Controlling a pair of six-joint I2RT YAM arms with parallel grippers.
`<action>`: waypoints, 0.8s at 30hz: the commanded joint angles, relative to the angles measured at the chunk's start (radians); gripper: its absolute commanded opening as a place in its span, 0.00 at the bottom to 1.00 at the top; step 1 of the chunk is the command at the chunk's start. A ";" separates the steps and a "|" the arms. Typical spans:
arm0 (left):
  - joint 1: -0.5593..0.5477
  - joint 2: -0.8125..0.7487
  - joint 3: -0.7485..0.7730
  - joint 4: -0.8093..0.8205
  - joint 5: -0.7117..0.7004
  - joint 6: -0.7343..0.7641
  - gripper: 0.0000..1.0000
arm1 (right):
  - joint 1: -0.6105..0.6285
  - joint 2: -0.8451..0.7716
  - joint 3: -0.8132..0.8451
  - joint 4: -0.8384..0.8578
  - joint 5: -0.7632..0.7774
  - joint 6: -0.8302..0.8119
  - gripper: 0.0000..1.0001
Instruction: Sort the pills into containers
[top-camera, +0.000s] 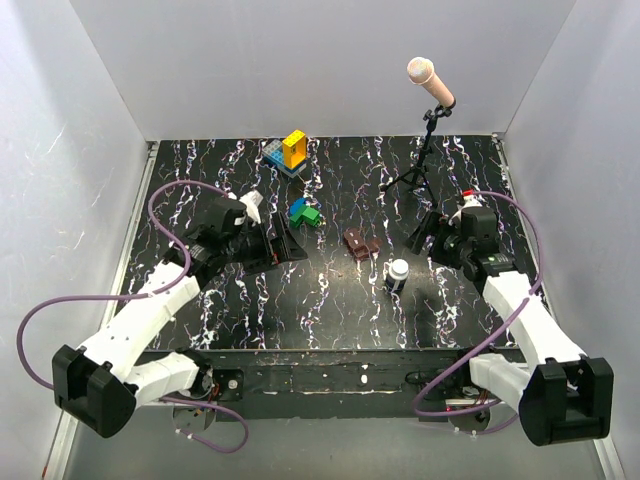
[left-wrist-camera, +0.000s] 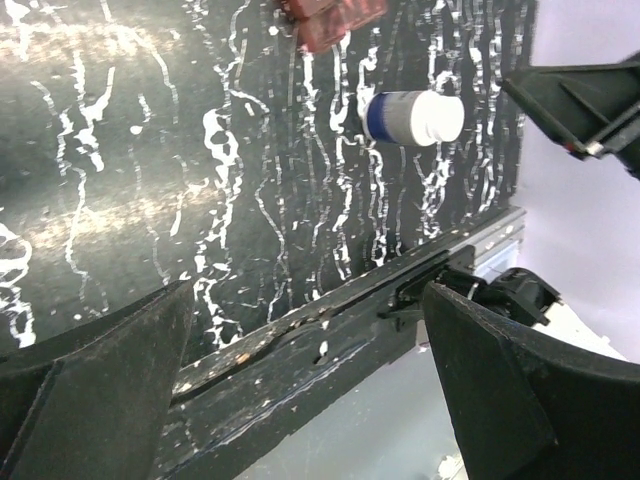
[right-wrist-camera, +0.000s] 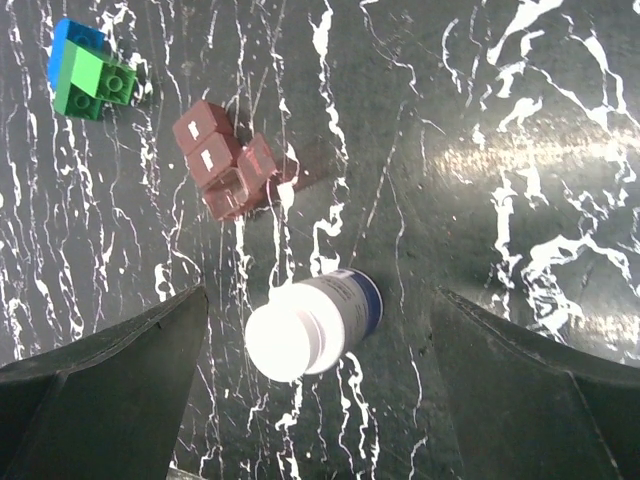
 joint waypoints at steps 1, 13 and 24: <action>-0.005 0.009 0.069 -0.175 -0.109 0.085 0.98 | -0.006 -0.062 0.035 -0.115 0.054 -0.005 0.97; -0.139 0.085 0.146 -0.541 -0.651 0.139 0.98 | 0.014 -0.135 0.138 -0.368 0.054 -0.020 0.97; -0.157 -0.028 0.065 -0.274 -0.469 0.153 0.98 | 0.213 0.093 0.368 -0.520 0.236 -0.080 0.97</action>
